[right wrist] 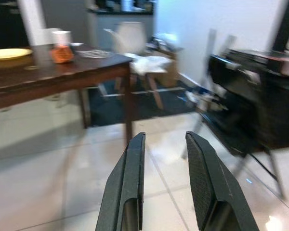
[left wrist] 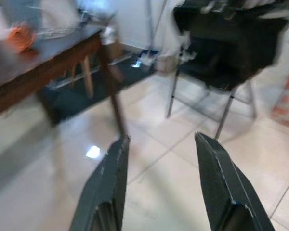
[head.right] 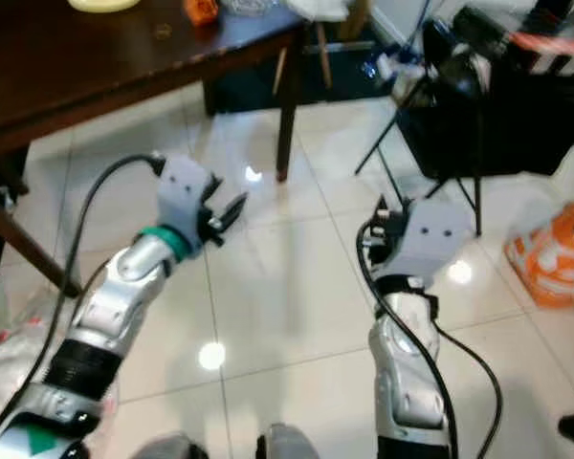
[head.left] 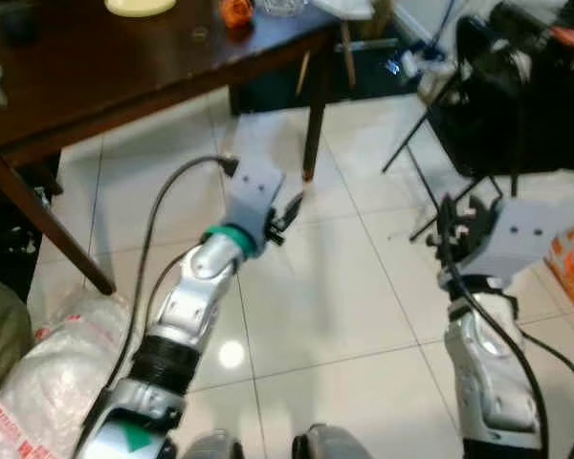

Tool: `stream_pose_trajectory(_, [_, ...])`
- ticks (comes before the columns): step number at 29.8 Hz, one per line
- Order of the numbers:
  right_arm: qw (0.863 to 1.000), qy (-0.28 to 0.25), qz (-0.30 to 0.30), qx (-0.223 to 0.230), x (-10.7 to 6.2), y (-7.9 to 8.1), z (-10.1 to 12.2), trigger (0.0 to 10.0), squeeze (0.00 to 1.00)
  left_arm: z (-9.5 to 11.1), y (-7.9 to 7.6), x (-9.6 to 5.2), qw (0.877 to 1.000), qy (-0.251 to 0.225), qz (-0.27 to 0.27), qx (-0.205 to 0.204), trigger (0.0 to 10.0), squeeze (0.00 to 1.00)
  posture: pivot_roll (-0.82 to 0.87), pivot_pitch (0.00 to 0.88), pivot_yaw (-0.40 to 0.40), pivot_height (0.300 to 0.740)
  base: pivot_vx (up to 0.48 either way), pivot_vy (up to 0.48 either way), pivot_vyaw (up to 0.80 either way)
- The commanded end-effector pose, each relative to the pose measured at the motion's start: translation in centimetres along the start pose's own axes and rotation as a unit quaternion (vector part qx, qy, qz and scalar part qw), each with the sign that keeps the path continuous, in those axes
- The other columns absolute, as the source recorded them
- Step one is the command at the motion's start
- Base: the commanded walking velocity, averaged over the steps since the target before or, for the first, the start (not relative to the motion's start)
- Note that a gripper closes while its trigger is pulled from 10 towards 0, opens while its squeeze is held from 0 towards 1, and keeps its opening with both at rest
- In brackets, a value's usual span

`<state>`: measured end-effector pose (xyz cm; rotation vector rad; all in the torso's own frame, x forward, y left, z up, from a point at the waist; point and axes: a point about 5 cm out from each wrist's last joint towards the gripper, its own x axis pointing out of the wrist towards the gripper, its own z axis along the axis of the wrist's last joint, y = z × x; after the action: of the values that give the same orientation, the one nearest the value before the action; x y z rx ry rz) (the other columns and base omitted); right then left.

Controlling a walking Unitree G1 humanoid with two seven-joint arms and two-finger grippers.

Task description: Setting the table

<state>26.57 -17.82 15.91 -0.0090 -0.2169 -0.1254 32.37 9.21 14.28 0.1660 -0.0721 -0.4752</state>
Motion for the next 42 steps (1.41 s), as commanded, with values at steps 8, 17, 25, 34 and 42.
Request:
stream_pose_trajectory(8, [1.000, 0.023, 0.010, -0.008, -0.1, 0.0, -1.2, 10.0, 0.00, -0.5, -1.5, -0.7, 1.000, 0.000, -0.015, 0.003, 10.0, 0.00, -0.03, 0.000, 0.017, 0.740, 0.480, 0.000, 0.00])
stream_pose_trajectory(17, [1.000, 0.020, 0.006, -0.010, -0.4, -0.1, -1.3, 10.0, 0.00, -0.5, -1.7, -0.5, 1.000, -0.002, -0.015, 0.002, 10.0, 0.00, -0.04, 0.000, 0.024, 0.740, 0.480, 0.000, 0.00])
stream_pose_trajectory(25, [1.000, 0.018, 0.017, -0.018, -0.4, 0.2, -1.2, 10.0, 0.00, -1.2, -0.3, -1.3, 0.999, 0.011, 0.032, 0.006, 10.0, 0.00, -0.03, 0.000, 0.019, 0.740, 0.480, 0.000, 0.00])
stream_pose_trajectory(34, [1.000, 0.017, 0.019, -0.014, -0.2, 0.5, -1.2, 10.0, 0.00, -1.0, -0.6, -1.4, 0.999, 0.007, 0.035, 0.009, 10.0, 0.00, -0.02, 0.000, 0.022, 0.740, 0.457, 0.000, 0.00])
stream_pose_trajectory(42, [1.000, 0.017, 0.012, -0.013, -0.4, 0.4, -1.3, 10.0, 0.00, -0.9, -0.8, -1.1, 0.999, 0.003, 0.030, 0.012, 10.0, 0.00, -0.04, 0.000, 0.033, 0.740, 0.469, 0.000, 0.00])
